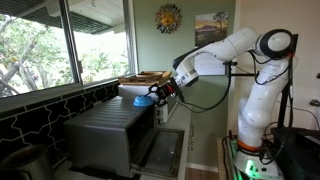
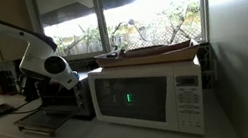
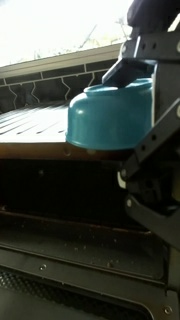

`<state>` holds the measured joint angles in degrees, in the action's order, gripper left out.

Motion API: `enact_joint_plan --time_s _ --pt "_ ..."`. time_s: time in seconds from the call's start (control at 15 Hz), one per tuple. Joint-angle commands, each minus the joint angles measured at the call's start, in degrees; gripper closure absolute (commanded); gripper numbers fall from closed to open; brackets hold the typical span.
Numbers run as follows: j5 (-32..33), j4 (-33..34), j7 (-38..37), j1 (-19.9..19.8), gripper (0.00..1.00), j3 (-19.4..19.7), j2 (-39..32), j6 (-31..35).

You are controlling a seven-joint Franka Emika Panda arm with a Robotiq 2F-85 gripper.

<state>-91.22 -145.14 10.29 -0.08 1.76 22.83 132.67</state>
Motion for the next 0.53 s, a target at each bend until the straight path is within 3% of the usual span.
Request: enact_joint_plan --time_s 0.0,0.07,0.13,0.2,0.27,0.33,0.47 --pt "5.05 -1.51 -5.09 -2.20 0.51 -0.82 1.74 -2.13" --pt "6.07 -1.31 -5.74 -2.38 0.51 -0.76 2.06 -2.81" --pt "7.16 -1.08 -6.69 -2.58 0.11 -0.82 2.27 -3.25" --pt "8.04 -0.90 -7.31 -2.75 0.25 -0.82 2.28 -3.58" --pt "9.09 -0.84 -7.96 -2.84 0.47 -0.76 2.28 -4.20" --pt "9.64 -0.80 -8.38 -2.83 0.48 -0.76 2.16 -4.60" --pt "10.07 -0.47 -9.18 -3.01 0.61 -0.69 2.21 -5.63"
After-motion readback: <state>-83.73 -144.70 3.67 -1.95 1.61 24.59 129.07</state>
